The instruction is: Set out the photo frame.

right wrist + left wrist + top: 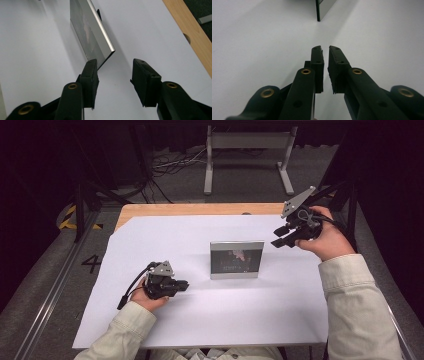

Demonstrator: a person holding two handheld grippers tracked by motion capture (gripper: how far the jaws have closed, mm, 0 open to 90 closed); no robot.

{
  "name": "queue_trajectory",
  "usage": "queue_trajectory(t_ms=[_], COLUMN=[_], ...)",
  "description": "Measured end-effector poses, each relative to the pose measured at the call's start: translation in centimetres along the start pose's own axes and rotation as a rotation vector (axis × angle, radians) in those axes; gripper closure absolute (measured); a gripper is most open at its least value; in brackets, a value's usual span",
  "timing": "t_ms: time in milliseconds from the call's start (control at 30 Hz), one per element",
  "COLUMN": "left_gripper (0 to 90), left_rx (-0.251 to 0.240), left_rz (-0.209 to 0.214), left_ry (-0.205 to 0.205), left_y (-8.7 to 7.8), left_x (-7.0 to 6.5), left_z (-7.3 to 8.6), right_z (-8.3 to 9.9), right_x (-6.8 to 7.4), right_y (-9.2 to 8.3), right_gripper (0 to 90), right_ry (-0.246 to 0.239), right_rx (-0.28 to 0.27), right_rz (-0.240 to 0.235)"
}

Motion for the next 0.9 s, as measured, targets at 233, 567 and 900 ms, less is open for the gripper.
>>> queue_trajectory(t_ms=[233, 567, 900], left_gripper=[82.5, 82.5, 82.2], left_rx=[-0.004, 0.000, -0.001], left_rz=[-0.014, -0.018, -0.029], left_ry=[-0.007, -0.008, -0.019], left_y=[-0.1, -0.1, -0.2], left_x=[0.2, 0.2, 0.4], left_z=[0.1, 0.2, 0.3], right_z=[1.5, 4.1, 6.5], right_x=[-0.4, -0.4, -0.7], right_y=[0.4, 1.8, 2.9], right_gripper=[55.8, 55.8, 55.5], right_ry=[0.025, 0.057, 0.093], right_rx=[-0.025, -0.043, -0.064], right_rz=[-0.004, -0.007, -0.009])
Point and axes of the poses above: each handheld gripper's, and its own axes: y roughly forward along the jaws, z roughly out of its underside, x roughly to its left, the point moved 4 cm from there along y, roughly forward along the jaws, and after that the axes turned 14 degrees about y, right-handed, at the moved point
